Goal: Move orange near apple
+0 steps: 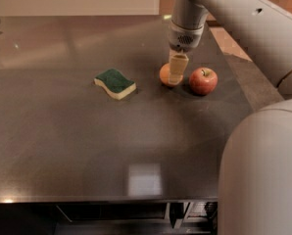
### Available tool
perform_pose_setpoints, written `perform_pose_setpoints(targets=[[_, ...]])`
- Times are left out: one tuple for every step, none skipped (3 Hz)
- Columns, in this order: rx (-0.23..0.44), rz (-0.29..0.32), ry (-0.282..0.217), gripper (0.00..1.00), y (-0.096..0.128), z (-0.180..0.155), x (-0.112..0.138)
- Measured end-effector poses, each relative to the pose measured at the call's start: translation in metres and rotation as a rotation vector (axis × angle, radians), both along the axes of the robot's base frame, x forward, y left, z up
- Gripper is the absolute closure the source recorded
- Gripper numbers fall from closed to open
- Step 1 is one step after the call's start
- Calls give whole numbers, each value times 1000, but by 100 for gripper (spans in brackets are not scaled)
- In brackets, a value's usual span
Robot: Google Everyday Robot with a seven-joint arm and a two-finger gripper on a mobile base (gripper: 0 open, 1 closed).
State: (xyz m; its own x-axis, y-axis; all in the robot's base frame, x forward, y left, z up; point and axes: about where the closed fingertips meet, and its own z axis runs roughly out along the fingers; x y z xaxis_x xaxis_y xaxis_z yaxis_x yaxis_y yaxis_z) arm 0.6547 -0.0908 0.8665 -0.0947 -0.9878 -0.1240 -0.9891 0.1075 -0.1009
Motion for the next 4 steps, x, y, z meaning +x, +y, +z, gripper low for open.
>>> perform_pose_setpoints(targets=[[-9, -22, 4, 100, -7, -4, 6], [-17, -39, 12, 100, -13, -8, 9], [-25, -56, 21, 82, -18, -12, 10], [-26, -61, 26, 59, -20, -12, 12]])
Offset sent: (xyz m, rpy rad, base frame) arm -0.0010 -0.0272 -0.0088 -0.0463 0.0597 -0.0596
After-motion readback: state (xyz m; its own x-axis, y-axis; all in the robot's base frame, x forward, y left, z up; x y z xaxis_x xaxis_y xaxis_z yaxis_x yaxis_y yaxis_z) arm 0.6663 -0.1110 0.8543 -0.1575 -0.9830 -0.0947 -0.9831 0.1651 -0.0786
